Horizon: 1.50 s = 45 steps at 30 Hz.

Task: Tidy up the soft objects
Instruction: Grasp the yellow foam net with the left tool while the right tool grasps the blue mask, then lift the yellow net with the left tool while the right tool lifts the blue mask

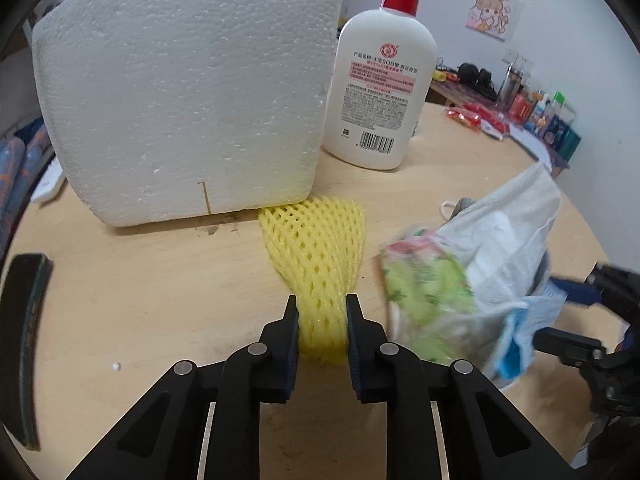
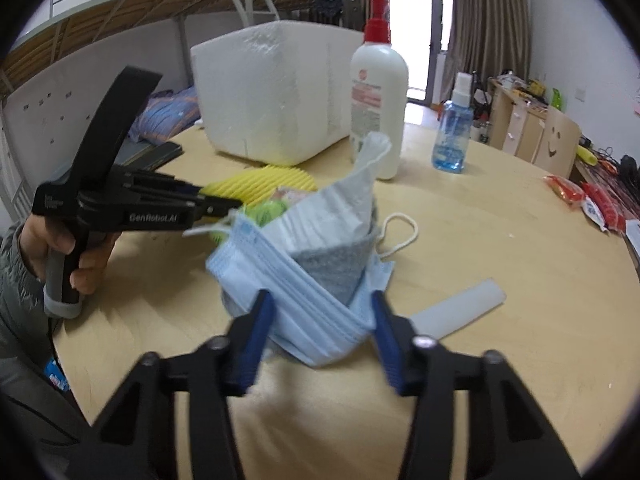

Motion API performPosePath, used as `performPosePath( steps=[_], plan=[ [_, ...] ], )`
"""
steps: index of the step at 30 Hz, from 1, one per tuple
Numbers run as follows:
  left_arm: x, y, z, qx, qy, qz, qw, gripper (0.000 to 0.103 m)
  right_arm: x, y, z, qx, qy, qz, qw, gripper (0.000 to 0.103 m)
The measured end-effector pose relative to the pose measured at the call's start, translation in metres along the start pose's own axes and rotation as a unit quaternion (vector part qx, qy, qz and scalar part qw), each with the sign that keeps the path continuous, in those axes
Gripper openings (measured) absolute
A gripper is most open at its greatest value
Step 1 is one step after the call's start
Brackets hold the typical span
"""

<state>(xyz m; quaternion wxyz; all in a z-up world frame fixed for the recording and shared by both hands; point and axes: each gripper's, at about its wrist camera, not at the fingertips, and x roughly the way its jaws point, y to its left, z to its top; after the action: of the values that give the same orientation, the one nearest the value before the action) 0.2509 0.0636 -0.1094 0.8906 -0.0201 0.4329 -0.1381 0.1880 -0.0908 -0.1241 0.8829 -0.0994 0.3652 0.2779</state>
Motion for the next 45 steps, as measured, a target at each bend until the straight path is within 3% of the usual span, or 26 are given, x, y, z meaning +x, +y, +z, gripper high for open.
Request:
performPosePath(
  steps=[5, 11, 20, 25, 37, 45],
  plan=[
    [-0.011, 0.002, -0.001, -0.003, -0.022, -0.021, 0.9995, 0.022, -0.006, 0.001, -0.004, 0.004, 0.005, 0.008, 1.0, 0.028],
    [-0.017, -0.002, -0.002, 0.001, -0.036, -0.057, 0.9978, 0.021, -0.014, -0.002, -0.011, 0.022, 0.011, 0.001, 1.0, 0.018],
    [-0.035, -0.03, -0.013, 0.037, -0.057, -0.078, 0.9946, 0.02, -0.058, -0.018, -0.026, 0.057, -0.017, -0.045, 0.997, 0.016],
    [-0.052, -0.041, -0.024, 0.045, -0.074, -0.069, 0.9939, 0.02, -0.076, -0.022, -0.032, 0.073, -0.038, -0.054, 0.995, 0.016],
    [-0.11, -0.056, -0.043, 0.036, -0.137, -0.063, 0.988, 0.02, -0.105, -0.027, -0.044, 0.112, -0.095, -0.048, 0.988, 0.016],
    [-0.143, -0.08, -0.051, 0.051, -0.172, -0.054, 0.9822, 0.02, -0.138, -0.012, -0.043, 0.106, -0.146, -0.041, 0.983, 0.016]
  ],
)
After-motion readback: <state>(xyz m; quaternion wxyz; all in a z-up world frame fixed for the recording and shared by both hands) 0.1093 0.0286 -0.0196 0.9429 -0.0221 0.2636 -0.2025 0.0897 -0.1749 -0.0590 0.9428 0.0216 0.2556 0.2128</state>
